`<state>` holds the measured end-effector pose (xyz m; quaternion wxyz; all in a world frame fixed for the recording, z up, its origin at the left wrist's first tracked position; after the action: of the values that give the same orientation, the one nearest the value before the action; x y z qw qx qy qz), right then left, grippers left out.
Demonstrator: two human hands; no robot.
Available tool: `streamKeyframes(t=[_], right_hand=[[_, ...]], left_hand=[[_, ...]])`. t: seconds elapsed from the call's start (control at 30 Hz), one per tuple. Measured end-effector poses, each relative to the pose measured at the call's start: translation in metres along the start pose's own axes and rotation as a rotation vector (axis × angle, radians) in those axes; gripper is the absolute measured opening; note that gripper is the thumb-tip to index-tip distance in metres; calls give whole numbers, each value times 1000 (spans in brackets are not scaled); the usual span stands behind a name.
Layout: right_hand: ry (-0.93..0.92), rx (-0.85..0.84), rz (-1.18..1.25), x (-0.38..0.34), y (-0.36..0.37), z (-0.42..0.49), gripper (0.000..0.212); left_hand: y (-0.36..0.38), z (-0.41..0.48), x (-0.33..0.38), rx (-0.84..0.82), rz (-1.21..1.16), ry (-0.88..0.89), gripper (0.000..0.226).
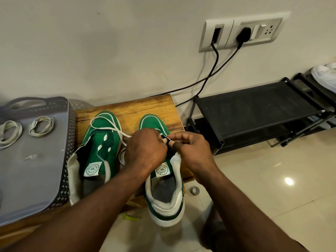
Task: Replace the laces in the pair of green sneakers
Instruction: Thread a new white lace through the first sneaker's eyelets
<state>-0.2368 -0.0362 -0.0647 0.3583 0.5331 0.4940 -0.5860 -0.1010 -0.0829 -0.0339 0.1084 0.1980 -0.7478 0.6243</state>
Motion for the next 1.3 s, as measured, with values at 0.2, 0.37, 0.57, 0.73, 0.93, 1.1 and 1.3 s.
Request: streamKeyframes(t=[0.2, 0.37, 0.57, 0.73, 0.93, 1.1, 1.3], right_hand=[[52, -13, 33, -1, -1, 5, 19], [-98, -2, -222, -2, 0, 8, 7], [-103, -9, -322, -4, 5, 8, 11], [-15, 87, -301, 2, -14, 15, 15], [58, 281, -390, 13, -59, 19, 13], [-224, 5, -414, 3, -15, 13, 19], [-192, -47, -532, -1, -4, 14, 21]], left_hand=[[1, 6, -3, -67, -66, 25, 16], [-4, 15, -6, -228, -158, 16, 11], [-4, 8, -4, -153, 40, 93, 16], [-7, 3, -5, -58, 165, 230, 16], [-10, 7, -9, -98, 72, 236, 17], [-7, 8, -9, -86, -10, 201, 15], [-6, 9, -10, -116, -33, 126, 8]])
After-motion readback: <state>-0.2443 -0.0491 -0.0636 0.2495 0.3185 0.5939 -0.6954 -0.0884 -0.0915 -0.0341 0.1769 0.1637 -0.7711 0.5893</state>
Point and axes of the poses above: each hand's wrist, its own z-axis towards the middle knuckle, its own y-axis out of the palm, x = y × z, the point moved 2 cm from there along z, towards the middle knuckle, and after that the axes turned 12 degrees about -y, right-handed, at the moved point
